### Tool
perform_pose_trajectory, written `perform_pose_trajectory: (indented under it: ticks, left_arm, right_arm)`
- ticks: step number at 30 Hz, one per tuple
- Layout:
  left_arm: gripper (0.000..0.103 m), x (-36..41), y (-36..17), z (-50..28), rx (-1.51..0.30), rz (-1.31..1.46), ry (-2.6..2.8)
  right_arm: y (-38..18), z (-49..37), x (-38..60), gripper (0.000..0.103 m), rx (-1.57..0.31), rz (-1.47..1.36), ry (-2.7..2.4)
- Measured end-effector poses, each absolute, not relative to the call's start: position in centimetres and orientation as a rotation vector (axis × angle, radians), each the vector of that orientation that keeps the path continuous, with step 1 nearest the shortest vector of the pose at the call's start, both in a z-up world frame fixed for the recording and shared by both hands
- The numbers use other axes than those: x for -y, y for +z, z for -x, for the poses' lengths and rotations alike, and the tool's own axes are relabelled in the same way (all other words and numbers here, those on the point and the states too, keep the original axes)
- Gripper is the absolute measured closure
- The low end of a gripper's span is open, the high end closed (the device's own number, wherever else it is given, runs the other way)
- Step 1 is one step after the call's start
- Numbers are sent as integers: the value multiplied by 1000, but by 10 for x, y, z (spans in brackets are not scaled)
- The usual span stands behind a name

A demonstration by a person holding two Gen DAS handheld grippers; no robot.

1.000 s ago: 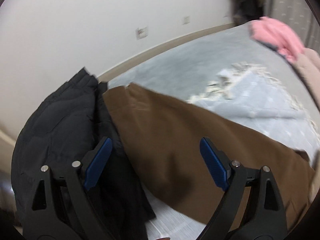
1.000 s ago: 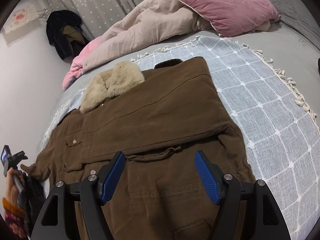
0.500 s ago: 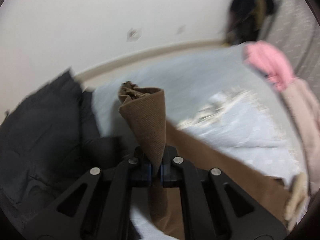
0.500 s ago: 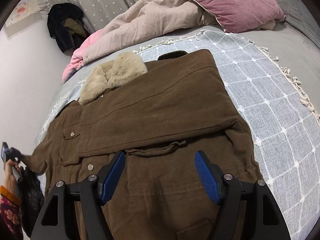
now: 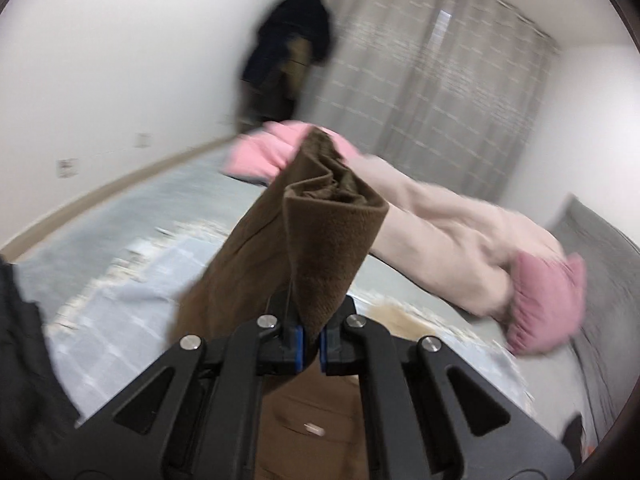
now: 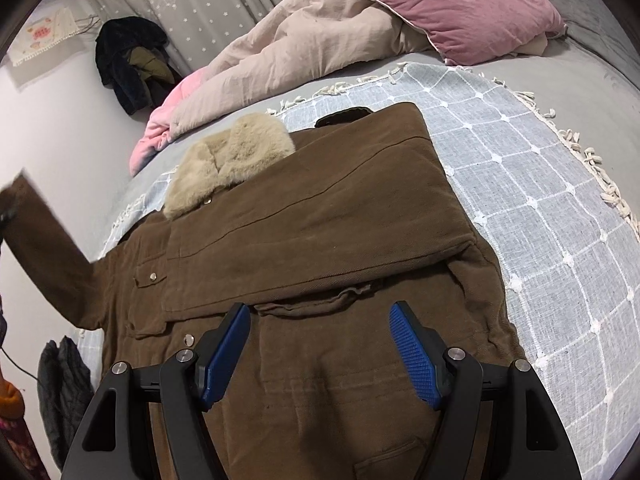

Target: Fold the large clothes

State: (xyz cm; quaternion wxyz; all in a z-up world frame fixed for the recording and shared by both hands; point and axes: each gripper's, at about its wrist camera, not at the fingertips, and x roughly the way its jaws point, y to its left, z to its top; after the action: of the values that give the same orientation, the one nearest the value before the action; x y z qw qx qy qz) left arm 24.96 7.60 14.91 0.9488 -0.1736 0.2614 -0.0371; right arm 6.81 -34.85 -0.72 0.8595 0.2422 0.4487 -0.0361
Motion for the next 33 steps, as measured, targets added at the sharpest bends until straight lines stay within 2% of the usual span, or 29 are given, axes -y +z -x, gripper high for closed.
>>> perform_pose_trajectory:
  ticks: [8,10,12,14,16,17,22,27,31,33]
  left_arm:
    - [96,84,91,-235,-747,235,-458]
    - [79,118,70,-230,-870,147,-626]
    - [77,136,43,-224,-969,103,-722]
    - [74,119,35,-224,-965,140,-755]
    - [64,95,36,-227,-936,175,-736]
    - [62,79,37,-232,-921,183,-703]
    - [61,-1,36,-248,-898,189,-536]
    - [61,-58,12,-256,-895,135,-414]
    - [61,-77,-1,-268,-890,140,-391]
    - [61,-82,-4,-273,-872,128,-389]
  right_arm:
    - [-8,-66,355,30,-927,-513,-79]
    - [-8,-66,357,30,-910,-514,-80]
    - [-11,-66,360,30,-900,-535,-76]
    - [-15,-66,365,30,-899,-560,-72]
    - [-16,-65,367,30,-888,-578,-61]
    - [-16,-65,368,30,-883,-583,-56]
    - [-19,-72,365,30,-860,-661,20]
    - [-30,-106,335,30,-858,-681,143]
    - [-38,-146,319,41,-884,-612,119]
    - [-37,-167,319,41,-897,-581,99]
